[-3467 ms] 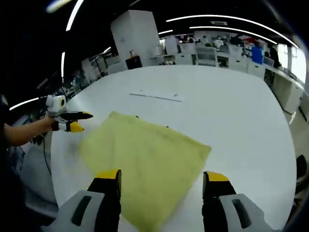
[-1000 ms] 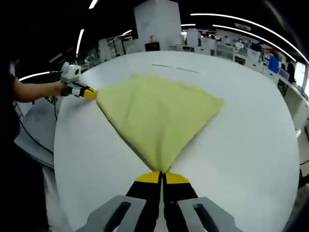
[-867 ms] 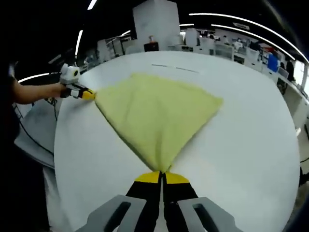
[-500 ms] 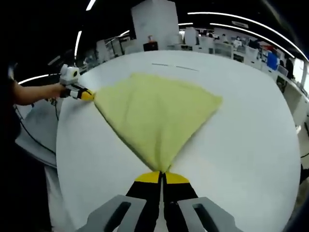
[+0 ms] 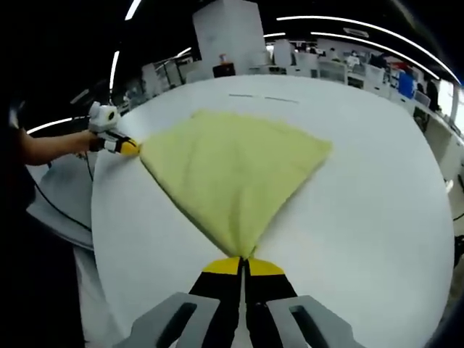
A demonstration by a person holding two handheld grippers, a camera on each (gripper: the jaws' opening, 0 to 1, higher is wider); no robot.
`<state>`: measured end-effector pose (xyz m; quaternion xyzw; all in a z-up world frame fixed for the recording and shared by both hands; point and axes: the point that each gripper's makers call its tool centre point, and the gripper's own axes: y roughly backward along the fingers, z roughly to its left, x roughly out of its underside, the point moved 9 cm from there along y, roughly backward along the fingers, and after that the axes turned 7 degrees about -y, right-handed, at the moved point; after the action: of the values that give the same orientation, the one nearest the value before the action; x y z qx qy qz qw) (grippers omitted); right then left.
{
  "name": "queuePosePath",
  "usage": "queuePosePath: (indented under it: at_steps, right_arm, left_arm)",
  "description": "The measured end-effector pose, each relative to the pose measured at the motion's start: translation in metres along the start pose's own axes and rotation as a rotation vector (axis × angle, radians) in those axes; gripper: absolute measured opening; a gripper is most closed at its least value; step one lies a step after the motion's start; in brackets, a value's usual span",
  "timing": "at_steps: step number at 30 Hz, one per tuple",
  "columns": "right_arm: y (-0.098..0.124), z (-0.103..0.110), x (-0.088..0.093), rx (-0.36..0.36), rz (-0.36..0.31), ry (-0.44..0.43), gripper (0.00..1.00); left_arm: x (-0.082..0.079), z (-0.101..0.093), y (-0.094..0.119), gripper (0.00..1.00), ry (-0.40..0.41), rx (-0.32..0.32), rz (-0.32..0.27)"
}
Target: Fold the garment on the visible template until the final outline fits inside the template.
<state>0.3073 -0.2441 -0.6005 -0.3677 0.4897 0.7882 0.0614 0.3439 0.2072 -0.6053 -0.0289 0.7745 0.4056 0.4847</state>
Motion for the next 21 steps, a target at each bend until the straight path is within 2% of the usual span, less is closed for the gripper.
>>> queuePosePath:
  at_steps: [8,17,21]
  right_arm:
    - [0.005,0.005,0.008,0.004,-0.007,-0.030,0.00]
    - [0.005,0.006,0.008,0.023,-0.036,-0.052,0.00]
    - [0.006,0.006,0.004,0.035,-0.068,-0.099,0.01]
  left_arm:
    - [0.006,-0.008,0.004,0.00,0.016,0.001,-0.001]
    - [0.008,-0.012,0.003,0.02,0.024,-0.050,-0.015]
    - [0.009,-0.013,0.005,0.04,0.021,-0.066,-0.009]
